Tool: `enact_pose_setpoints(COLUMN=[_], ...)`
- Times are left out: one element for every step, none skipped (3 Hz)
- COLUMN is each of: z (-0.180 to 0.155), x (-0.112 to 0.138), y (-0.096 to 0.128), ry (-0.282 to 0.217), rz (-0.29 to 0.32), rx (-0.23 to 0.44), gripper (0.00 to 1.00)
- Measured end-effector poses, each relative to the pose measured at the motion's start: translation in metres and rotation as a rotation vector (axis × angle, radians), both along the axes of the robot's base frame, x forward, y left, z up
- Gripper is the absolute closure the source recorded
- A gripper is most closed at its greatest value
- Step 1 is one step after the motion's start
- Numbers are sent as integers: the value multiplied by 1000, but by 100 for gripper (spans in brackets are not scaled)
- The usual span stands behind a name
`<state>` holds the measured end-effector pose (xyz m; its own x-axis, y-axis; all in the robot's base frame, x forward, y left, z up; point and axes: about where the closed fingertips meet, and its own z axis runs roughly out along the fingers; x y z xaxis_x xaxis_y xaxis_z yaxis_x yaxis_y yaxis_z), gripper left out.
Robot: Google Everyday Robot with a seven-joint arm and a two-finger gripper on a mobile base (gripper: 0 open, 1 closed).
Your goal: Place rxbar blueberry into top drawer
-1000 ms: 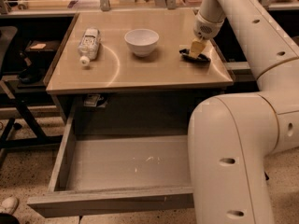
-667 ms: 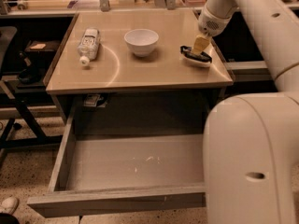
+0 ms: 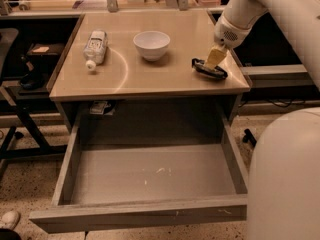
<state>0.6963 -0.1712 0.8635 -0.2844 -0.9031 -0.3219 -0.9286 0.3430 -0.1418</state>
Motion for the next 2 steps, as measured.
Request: enact_pose_setpoints(z=[0, 2], x=[0, -9], y=[0, 6], ry=[0, 7], rz=[0, 9], rx=[0, 7], gripper=[100, 100])
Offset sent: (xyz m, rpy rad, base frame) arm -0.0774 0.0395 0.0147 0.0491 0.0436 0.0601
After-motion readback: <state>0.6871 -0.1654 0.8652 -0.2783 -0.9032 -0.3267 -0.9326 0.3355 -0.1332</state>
